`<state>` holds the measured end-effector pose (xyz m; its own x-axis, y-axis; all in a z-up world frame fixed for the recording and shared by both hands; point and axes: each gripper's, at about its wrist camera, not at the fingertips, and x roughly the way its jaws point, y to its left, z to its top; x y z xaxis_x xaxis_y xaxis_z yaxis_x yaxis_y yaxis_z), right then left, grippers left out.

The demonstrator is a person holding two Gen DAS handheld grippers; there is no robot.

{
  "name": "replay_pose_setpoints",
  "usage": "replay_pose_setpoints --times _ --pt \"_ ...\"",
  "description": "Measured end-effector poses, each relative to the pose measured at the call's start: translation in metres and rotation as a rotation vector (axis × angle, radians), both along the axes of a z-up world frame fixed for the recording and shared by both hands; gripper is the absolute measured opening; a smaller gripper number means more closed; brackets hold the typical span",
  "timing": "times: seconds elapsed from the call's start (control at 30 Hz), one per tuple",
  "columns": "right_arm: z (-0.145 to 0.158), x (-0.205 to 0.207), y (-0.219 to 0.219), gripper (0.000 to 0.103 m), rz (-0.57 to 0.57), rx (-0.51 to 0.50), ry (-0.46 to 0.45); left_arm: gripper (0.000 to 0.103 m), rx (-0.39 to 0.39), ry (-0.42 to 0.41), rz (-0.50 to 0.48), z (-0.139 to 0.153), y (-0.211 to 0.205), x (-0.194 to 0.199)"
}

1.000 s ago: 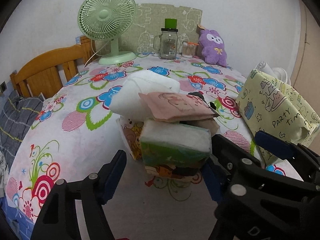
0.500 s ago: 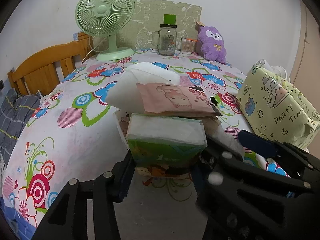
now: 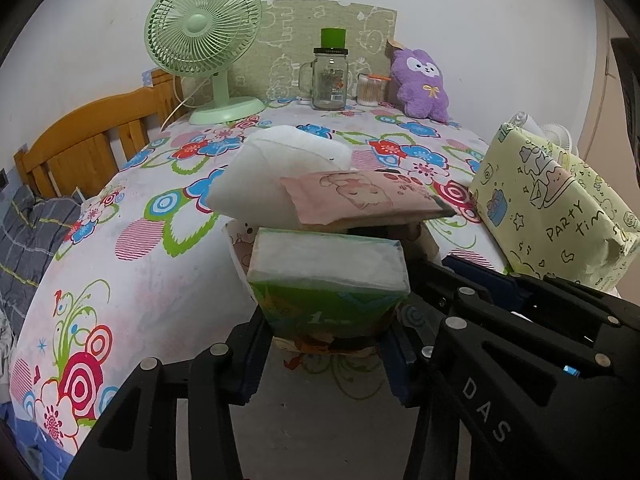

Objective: Organize soft objects
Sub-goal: 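Grasp the green tissue pack with the left tool while the right tool grasps the white roll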

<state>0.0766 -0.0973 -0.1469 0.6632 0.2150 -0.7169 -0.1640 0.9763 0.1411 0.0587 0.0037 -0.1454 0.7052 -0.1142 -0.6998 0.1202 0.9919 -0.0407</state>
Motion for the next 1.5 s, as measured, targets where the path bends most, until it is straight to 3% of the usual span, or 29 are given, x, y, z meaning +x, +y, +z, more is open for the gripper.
replay_pose_setpoints --times 0.73,1.5 --pt "0.038 -0.033 -0.010 0.020 -0.012 0.010 -0.104 0.049 -0.005 -0.099 -0.003 0.035 -0.007 -0.026" --pt "0.102 -0.053 -0.029 0.020 -0.036 0.025 -0.205 0.049 0.001 -0.191 -0.007 0.096 -0.022 -0.039"
